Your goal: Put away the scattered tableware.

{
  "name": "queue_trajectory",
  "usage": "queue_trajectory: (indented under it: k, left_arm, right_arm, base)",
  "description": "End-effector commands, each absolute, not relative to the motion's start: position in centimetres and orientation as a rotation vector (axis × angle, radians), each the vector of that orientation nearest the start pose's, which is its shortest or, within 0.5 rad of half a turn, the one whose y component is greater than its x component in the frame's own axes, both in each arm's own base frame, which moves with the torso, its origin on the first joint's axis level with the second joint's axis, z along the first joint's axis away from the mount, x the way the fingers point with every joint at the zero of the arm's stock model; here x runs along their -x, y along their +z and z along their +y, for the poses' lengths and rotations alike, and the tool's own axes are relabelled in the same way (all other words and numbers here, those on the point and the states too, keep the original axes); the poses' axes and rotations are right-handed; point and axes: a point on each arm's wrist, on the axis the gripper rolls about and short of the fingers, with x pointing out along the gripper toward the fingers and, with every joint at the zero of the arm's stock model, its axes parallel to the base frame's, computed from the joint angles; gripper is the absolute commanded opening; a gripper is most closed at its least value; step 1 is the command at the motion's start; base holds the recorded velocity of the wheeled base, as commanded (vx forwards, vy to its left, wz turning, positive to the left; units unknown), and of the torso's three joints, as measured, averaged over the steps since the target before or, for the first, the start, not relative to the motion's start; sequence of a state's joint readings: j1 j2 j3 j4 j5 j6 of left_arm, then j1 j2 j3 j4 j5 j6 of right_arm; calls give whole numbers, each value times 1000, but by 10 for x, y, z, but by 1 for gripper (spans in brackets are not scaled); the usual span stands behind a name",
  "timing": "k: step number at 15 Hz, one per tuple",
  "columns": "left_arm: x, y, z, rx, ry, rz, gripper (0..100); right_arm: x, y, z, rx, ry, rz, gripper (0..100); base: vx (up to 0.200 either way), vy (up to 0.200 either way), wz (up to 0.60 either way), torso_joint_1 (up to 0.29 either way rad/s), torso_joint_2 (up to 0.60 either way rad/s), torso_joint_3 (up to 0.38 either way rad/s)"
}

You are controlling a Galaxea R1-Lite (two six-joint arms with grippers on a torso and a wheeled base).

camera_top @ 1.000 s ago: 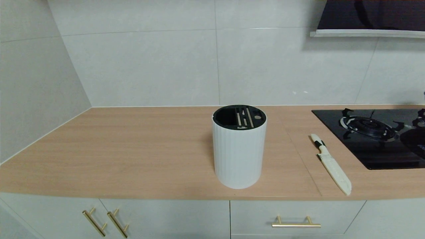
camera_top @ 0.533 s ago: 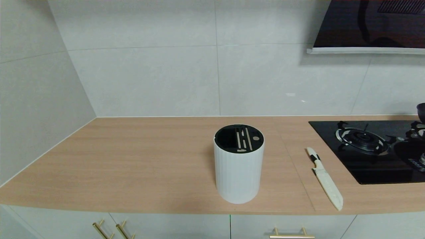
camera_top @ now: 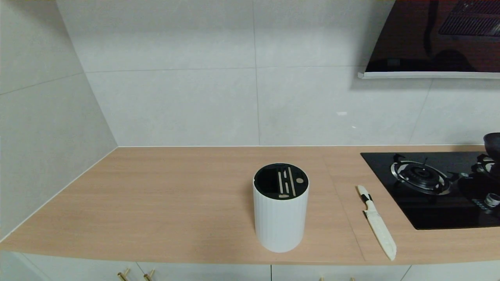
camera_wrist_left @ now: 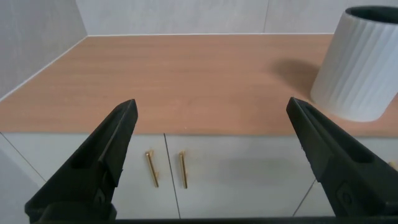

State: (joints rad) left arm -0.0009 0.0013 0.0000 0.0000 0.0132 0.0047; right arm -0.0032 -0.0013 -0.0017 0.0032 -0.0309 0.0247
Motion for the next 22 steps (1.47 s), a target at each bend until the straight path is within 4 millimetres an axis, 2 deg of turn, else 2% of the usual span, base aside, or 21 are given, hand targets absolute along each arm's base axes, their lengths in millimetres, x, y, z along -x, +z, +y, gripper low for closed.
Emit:
queue_trajectory:
  k: [1, 5, 8, 22]
  left_arm:
    - [23, 76, 0, -5, 12, 2, 100]
    - [23, 76, 0, -5, 14, 2, 100]
    - [23, 76, 0, -5, 12, 2, 100]
    - [23, 76, 0, -3, 12, 2, 100]
  right_arm:
    - [23, 76, -1, -25, -34, 1, 100]
    - [23, 76, -1, -25, -34, 1, 100]
    - [23, 76, -1, -25, -34, 1, 100]
    - [24, 79, 0, 24, -26, -15, 100]
  base:
    - [0, 0, 0, 183, -364, -193]
    - [0, 0, 0, 76, -162, -76]
    - [0, 0, -600, 4, -7, 1]
    - [0, 0, 0, 0, 0, 0]
